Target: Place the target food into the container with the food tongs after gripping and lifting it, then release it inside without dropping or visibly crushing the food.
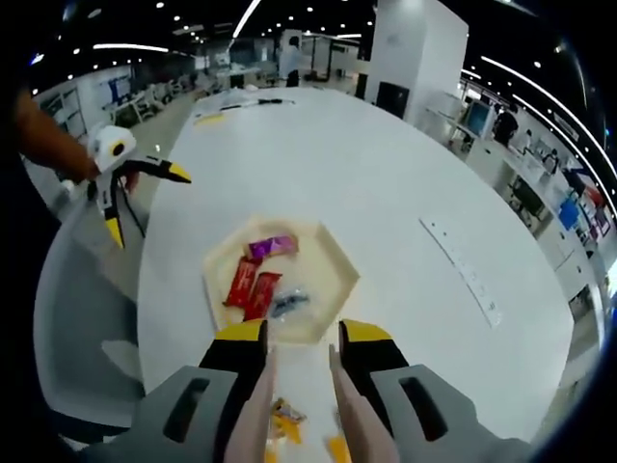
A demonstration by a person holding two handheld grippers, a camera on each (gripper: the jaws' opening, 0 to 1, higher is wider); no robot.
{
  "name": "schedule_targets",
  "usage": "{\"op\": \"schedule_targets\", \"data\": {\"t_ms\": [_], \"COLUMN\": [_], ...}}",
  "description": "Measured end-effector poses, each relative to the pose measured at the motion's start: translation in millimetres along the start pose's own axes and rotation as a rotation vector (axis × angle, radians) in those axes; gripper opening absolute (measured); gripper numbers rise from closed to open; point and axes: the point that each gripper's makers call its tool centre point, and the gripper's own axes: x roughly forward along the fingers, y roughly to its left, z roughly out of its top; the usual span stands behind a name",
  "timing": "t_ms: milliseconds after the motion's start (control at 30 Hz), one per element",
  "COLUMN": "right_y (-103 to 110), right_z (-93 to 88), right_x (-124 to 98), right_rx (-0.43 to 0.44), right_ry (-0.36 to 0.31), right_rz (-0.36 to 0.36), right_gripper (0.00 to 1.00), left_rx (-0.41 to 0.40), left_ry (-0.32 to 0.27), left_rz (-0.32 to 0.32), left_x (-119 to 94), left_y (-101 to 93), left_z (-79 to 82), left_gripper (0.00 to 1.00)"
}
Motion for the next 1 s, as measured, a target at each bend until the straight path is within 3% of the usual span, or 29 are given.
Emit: {"op": "schedule_targets", "data": {"t_ms": [533, 1000], "right_y": [-5.8, 1.4], "right_z": [-24.9, -50.6], "right_x": [-20.6, -7.1], "right_rx": [0.014, 0.049], "right_ry": [0.008, -0.004], "right_rz": [0.001, 0.011], "right_gripper": [0.29, 0.29], "left_rx": [0.003, 0.008], "left_ry": [0.015, 0.028], "left_rz": [0.004, -0.005], "left_x": [0.8, 2.0], "left_y": [0.4, -2.3], "left_z": [-3.3, -6.1], "left_gripper": [0.99, 0.99]}}
